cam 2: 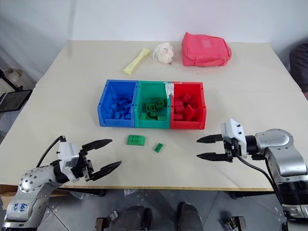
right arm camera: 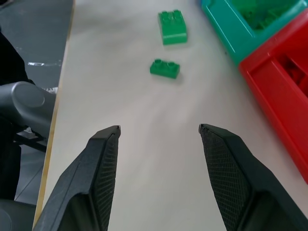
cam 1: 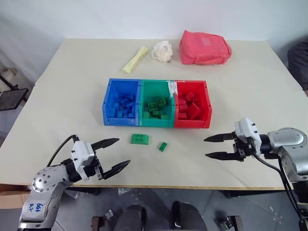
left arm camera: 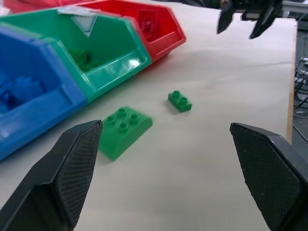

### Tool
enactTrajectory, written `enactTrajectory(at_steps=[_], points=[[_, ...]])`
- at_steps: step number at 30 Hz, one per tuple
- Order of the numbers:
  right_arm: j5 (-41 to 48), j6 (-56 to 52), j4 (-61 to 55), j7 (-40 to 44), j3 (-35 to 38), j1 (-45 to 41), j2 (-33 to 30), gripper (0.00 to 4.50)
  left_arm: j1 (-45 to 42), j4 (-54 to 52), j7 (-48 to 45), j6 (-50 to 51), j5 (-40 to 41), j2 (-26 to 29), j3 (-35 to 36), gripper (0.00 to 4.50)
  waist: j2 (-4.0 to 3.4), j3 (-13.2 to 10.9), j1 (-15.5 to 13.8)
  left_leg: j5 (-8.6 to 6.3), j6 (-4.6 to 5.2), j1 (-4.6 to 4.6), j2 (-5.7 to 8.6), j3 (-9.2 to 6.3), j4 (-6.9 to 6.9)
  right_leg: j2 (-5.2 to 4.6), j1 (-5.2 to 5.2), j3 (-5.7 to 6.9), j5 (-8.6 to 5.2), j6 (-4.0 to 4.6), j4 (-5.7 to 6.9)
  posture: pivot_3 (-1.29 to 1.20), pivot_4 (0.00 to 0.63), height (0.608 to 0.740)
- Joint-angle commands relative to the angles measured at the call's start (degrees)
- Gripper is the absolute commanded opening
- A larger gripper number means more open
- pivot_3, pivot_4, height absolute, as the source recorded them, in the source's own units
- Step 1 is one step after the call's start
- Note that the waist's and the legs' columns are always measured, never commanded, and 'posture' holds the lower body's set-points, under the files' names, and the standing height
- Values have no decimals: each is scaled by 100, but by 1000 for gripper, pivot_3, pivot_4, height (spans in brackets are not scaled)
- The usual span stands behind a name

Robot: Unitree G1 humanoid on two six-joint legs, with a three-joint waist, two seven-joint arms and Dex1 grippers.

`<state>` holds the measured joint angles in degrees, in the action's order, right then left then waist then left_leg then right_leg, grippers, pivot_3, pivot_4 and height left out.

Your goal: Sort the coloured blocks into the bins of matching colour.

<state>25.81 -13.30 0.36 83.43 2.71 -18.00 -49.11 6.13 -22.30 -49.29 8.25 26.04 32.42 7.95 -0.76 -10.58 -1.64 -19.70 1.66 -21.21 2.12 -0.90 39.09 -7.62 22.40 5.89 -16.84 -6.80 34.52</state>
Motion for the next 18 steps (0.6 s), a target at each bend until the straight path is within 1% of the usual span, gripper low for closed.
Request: enactTrajectory(at_steps=[1, 3, 4, 6, 8, 10, 12, 15, 18], points=[[151, 42, -172, 63, 165, 78, -78, 3314, -267, -521, 504, 343, -205, -135, -354, 4500, 0, 0, -7, 0, 0, 0, 1, 0, 1, 0, -2, 0, 0, -1, 1, 0, 150, 740], [265, 57, -263, 76, 256, 147, -62, 3845, -673, -545, 649, 487, -462, -295, -854, 4500, 0, 0, 9, 0, 0, 0, 0, 0, 1, 1, -2, 0, 1, -2, 4, 0, 150, 740], [342, 80, -327, 90, 318, 185, -43, 4009, -893, -512, 794, 583, -601, -408, -1078, 4500, -3, -2, 18, 0, 0, 0, -1, 2, 1, 4, -1, 0, 1, -2, 18, 0, 150, 740], [443, 105, -463, 33, 427, 280, -12, 4474, -1304, -336, 956, 831, -861, -604, -1537, 4500, -5, -4, -44, 8, 7, -1, 8, 3, 5, 12, -4, 5, 2, -3, 18, 0, 150, 740], [451, 133, -595, -105, 492, 391, 4, 4474, -1572, -135, 1086, 995, -1108, -753, -1858, 4500, -5, -4, -47, 9, 10, 0, 12, 6, 6, 13, -5, 2, 5, -9, 24, 0, 150, 740], [468, 112, -716, -225, 520, 457, 23, 4474, -1739, 25, 1166, 1023, -1247, -852, -2003, 4500, -4, -4, -45, 9, 10, 0, 12, 6, 6, 17, -4, 3, 6, -11, 25, 0, 150, 740], [528, 54, -895, -370, 587, 561, 34, 4474, -2007, 260, 1089, 1022, -1394, -929, -2255, 4500, -4, -4, -43, 9, 9, -1, 10, 7, 3, 17, -2, 3, 6, -11, 25, 0, 150, 740], [579, 19, -1078, -547, 664, 672, 42, 4474, -2260, 504, 1046, 1007, -1602, -969, -2458, 4500, -3, -5, -42, 9, 10, -1, 11, 9, 4, 19, -3, 3, 6, -11, 25, 0, 150, 740], [650, -6, -1350, -808, 816, 861, 59, 4474, -2601, 716, 1193, 1289, -1815, -1037, -2565, 4500, -3, -5, -57, 9, 10, -1, 11, 7, 5, 20, -3, 4, 6, -11, 26, 0, 150, 740]])
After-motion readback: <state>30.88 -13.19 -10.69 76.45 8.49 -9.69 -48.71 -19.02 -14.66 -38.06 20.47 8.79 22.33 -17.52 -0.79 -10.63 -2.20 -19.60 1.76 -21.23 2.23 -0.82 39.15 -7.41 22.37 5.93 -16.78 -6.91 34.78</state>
